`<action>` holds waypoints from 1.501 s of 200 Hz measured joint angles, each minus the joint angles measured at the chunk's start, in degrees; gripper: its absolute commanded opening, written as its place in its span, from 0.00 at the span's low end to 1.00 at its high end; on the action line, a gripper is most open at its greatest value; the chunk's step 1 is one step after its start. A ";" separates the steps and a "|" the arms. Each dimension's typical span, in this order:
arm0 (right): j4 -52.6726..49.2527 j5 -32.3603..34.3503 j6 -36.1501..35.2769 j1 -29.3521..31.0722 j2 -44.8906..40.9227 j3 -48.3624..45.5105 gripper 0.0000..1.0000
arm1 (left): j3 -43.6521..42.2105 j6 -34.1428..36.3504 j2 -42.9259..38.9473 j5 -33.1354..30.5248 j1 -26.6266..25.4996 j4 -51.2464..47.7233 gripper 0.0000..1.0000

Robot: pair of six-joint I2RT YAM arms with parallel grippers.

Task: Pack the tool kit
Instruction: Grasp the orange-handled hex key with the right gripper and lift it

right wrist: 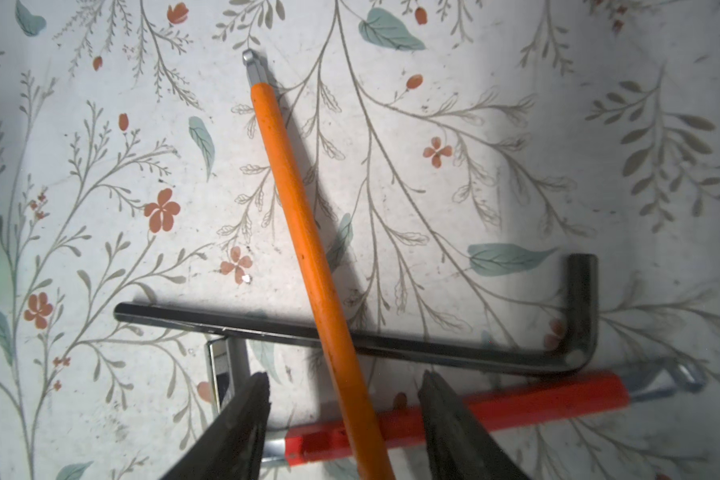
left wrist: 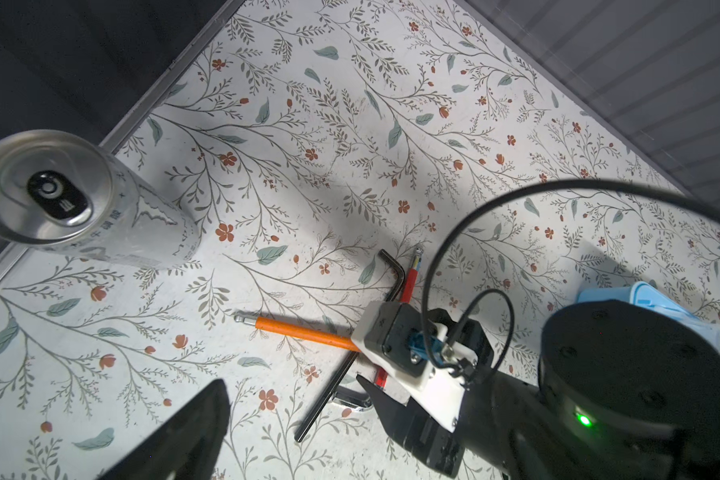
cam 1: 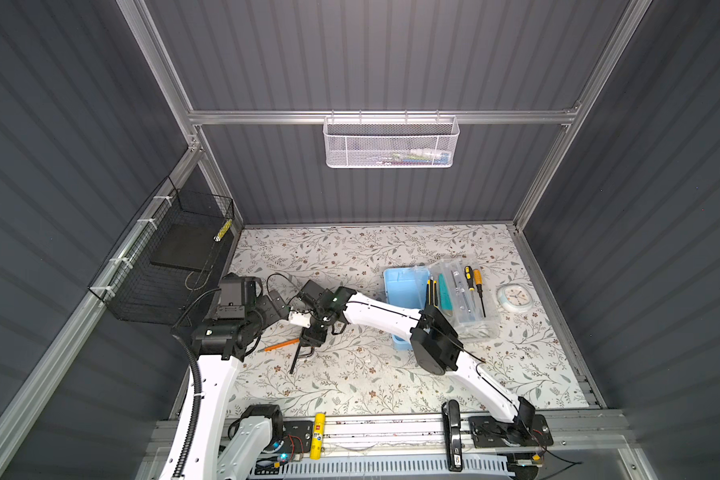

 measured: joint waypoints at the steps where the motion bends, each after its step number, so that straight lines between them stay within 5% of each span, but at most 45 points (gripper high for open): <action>1: -0.09 0.07 -0.09 0.02 0.02 0.00 0.61 | 0.00 0.00 -0.04 0.00 0.00 -0.04 1.00; 206: -2.08 7.28 -3.32 0.72 1.16 0.70 0.16 | 0.00 0.15 -1.66 0.00 0.00 -1.07 1.00; 300: -2.23 7.30 -0.28 0.48 -7.50 -10.21 0.00 | 0.00 0.17 -1.66 0.02 0.00 -1.03 0.99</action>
